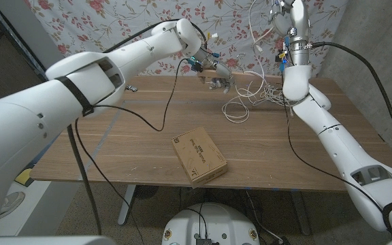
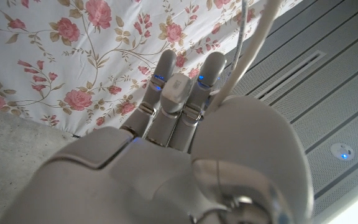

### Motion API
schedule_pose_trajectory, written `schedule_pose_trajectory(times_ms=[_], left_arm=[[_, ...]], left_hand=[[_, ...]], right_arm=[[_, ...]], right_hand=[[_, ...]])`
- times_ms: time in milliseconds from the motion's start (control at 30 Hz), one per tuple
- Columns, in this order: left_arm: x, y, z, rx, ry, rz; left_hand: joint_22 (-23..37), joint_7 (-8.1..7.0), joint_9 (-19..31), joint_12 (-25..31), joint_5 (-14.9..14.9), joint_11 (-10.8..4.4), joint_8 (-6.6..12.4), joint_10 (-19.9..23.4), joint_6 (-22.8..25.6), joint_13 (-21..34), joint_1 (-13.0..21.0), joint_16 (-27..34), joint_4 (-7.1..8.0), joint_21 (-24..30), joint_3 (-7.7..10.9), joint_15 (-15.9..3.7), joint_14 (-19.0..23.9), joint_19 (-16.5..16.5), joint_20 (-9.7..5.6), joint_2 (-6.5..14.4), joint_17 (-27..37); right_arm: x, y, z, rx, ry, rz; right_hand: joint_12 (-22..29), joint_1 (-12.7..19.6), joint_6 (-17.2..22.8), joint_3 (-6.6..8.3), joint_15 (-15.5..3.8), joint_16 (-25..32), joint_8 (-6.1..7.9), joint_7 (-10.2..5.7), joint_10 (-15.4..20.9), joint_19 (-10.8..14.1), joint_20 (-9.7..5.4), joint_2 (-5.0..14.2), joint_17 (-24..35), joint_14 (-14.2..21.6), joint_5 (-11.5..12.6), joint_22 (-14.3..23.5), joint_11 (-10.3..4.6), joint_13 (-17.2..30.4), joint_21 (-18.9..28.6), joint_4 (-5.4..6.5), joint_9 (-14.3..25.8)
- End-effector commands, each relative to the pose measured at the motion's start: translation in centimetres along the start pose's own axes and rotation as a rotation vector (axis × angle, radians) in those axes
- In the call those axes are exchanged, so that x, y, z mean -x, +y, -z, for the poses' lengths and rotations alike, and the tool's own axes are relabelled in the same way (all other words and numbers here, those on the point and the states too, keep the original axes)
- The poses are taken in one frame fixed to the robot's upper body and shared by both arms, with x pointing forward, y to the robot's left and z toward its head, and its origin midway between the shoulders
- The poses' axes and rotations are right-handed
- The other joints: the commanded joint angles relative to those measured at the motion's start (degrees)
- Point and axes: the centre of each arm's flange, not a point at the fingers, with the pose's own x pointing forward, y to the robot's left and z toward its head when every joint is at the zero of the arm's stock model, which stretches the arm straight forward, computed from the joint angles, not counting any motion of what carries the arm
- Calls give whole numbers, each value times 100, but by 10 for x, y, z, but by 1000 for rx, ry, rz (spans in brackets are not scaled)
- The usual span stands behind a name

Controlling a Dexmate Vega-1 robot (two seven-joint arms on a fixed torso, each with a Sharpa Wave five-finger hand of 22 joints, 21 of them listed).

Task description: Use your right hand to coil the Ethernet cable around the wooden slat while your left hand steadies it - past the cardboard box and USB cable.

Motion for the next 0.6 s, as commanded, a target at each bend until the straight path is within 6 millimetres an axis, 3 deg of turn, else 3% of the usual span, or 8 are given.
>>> schedule_pose_trajectory(times_ms=[33,333,600], left_arm=[[11,-4,7,-5,-67,27],[25,-13,11,6,-86,15],[34,-20,10,13,-113,8]], left_hand=[[17,-10,13,34,60,-280,0,150,-1,11,148,-61,17,-2,-3,-639,586,-32,-49,80,-47],[11,-18,1,36,85,-286,-4,140,-4,12,152,-60,18,-5,1,-653,604,-42,-47,61,-34],[1,-14,4,37,109,-286,2,137,-1,11,156,-66,18,-8,6,-651,616,-44,-46,47,-28]], right_arm=[[-22,4,56,115,155,-8],[-13,9,112,171,339,-22],[5,12,146,221,473,-55]], right_hand=[[70,-36,751,-3,-103,29,14,272,-38,-40,-844,19,15,-7,21,11,5,102,-32,34,16],[64,-38,740,-20,-104,33,17,271,-51,-52,-836,19,17,-45,52,12,29,111,-62,34,38],[35,-39,748,-33,-104,33,9,262,-55,-66,-833,18,15,-75,72,10,53,73,-87,37,24]])
